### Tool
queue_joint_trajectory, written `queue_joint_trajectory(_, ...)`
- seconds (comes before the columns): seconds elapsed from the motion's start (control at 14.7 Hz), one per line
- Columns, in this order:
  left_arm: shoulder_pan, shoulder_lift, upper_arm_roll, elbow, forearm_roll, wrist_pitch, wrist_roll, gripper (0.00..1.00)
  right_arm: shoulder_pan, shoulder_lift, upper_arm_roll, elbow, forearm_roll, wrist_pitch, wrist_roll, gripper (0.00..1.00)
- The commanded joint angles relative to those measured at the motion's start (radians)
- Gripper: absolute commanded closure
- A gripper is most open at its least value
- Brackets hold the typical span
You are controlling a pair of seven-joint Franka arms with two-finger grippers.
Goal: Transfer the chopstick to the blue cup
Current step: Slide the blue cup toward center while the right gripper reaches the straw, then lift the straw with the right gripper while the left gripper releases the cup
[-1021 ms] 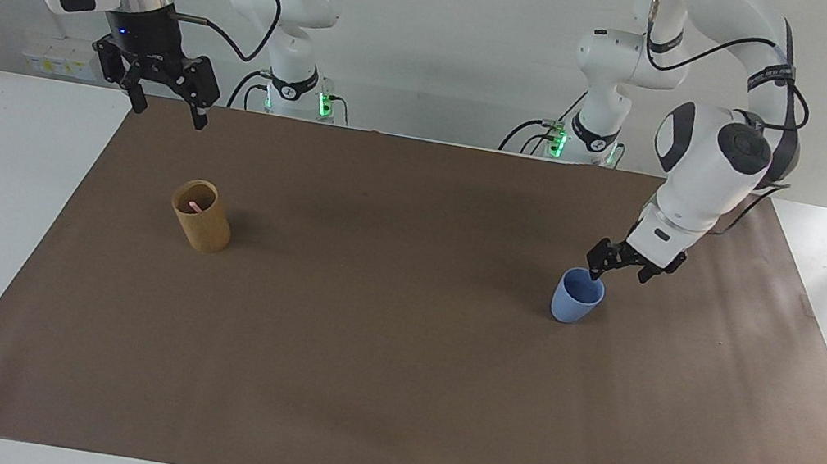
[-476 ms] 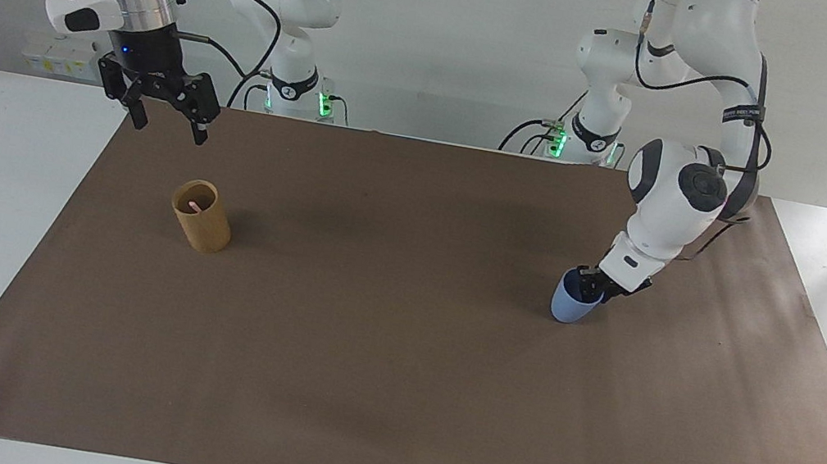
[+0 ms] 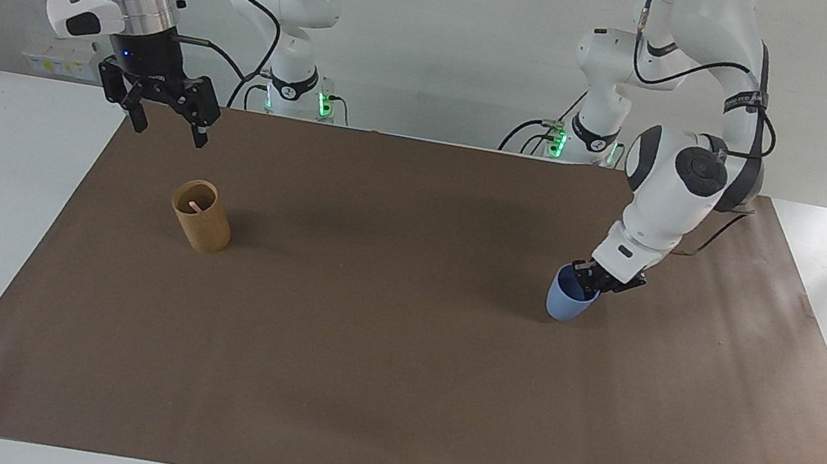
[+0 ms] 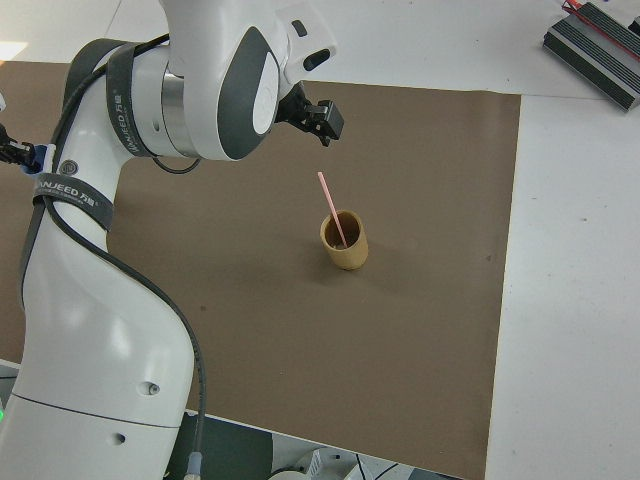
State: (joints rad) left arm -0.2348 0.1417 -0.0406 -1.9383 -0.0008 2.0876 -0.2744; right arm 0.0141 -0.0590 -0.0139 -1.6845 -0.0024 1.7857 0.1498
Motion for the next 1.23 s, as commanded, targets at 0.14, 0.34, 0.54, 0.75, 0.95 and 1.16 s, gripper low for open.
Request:
queue_joint_trajectory(0.14, -0.187, 0.019, 0.007, 0.091, 0.039, -0.067, -0.224, 1.00, -0.011, -0.015, 0.000, -0.033, 0.004, 0.060, -0.039, 0.00)
queue_joint_trajectory(0.34, -0.276, 0.097, 0.007, 0.177, -0.001, -0.060, -0.322, 1.00, 0.000, -0.013, 0.002, -0.095, 0.004, 0.157, -0.096, 0.00)
queue_joint_trajectory(0.54, -0.322, 0.165, 0.005, 0.246, -0.002, -0.049, -0.382, 1.00, 0.004, -0.001, 0.003, -0.176, 0.004, 0.288, -0.185, 0.00)
queue_joint_trajectory(0.75, -0.369, 0.202, 0.004, 0.245, -0.007, 0.001, -0.423, 1.00, 0.006, 0.001, 0.003, -0.265, 0.004, 0.351, -0.209, 0.00)
queue_joint_trajectory(0.95, -0.406, 0.263, 0.004, 0.258, 0.001, 0.023, -0.491, 1.00, 0.006, -0.007, 0.003, -0.369, 0.004, 0.489, -0.324, 0.00)
queue_joint_trajectory(1.16, -0.414, 0.271, 0.004, 0.269, -0.002, 0.052, -0.494, 1.00, 0.007, -0.028, 0.003, -0.443, 0.004, 0.544, -0.395, 0.05)
